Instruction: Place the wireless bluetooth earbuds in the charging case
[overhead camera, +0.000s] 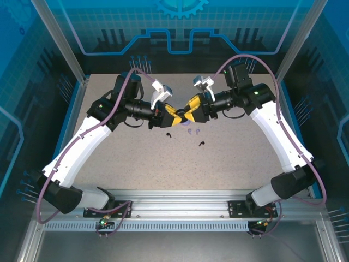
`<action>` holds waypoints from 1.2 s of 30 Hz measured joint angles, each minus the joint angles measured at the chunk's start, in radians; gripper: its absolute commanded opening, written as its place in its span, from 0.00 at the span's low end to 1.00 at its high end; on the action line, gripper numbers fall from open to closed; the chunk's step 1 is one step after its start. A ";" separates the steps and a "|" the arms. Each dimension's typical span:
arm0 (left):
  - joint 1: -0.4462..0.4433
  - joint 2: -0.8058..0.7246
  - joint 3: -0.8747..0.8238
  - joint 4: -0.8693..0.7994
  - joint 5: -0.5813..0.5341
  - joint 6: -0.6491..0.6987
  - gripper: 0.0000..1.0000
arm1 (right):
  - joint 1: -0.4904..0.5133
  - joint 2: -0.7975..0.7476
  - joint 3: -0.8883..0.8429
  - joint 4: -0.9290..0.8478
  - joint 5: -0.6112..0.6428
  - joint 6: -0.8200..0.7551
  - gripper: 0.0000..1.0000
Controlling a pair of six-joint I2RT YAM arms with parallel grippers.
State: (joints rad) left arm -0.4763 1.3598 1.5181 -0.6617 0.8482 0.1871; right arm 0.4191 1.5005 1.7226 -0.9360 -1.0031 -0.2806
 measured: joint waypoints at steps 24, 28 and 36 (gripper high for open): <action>0.045 -0.061 -0.138 0.278 0.068 -0.192 0.47 | -0.021 -0.057 -0.062 0.140 -0.069 0.106 0.14; 0.067 -0.105 -0.229 0.468 0.097 -0.322 0.48 | -0.027 -0.087 -0.083 0.216 -0.080 0.172 0.14; 0.062 -0.127 -0.285 0.726 0.121 -0.482 0.48 | -0.022 -0.125 -0.138 0.374 -0.080 0.308 0.15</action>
State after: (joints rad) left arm -0.4145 1.2331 1.2331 0.0643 0.9691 -0.2947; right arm 0.3969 1.3754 1.5845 -0.5621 -1.0836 0.0277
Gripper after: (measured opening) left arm 0.475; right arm 0.202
